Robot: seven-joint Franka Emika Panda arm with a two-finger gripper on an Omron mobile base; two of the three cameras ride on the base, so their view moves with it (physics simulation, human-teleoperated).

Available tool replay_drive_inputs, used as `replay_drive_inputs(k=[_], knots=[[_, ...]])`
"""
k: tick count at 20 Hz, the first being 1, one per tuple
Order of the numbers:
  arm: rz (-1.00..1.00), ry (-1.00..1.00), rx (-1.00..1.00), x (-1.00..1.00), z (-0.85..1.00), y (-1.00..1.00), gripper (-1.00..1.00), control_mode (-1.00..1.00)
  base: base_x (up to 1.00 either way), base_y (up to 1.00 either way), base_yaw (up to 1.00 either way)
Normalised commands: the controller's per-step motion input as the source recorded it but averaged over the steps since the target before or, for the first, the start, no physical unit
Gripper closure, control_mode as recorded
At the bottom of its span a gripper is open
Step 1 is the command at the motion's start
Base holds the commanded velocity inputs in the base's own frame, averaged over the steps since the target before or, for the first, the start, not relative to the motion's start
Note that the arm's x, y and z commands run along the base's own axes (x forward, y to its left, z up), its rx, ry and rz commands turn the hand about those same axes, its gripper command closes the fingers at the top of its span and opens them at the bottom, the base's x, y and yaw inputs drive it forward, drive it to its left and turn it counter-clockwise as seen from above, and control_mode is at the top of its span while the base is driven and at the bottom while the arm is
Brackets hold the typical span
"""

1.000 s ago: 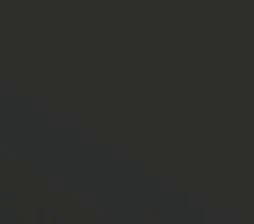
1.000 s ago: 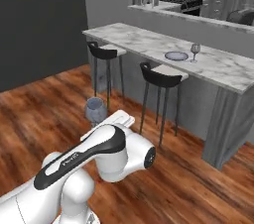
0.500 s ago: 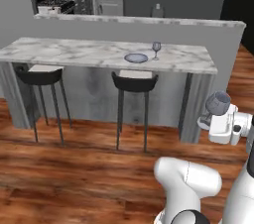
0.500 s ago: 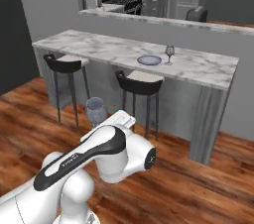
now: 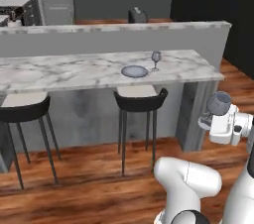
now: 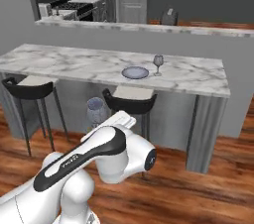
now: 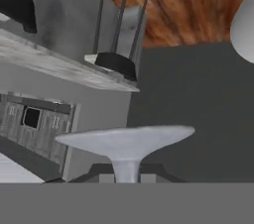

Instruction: Retrieve the wine glasses from the counter and place one next to each plate.

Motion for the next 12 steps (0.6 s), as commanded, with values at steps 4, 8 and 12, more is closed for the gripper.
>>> replay_drive_inputs(k=[4,8,12], knots=[[0.00,0.00,0.00,0.00,0.00,0.00,1.00,1.00,1.00,1.00,-0.44],[0.00,0.00,0.00,0.00,0.00,0.00,1.00,1.00,0.39,1.00,-0.27],[0.00,0.00,0.00,0.00,0.00,0.00,1.00,1.00,-0.01,1.00,-0.10]])
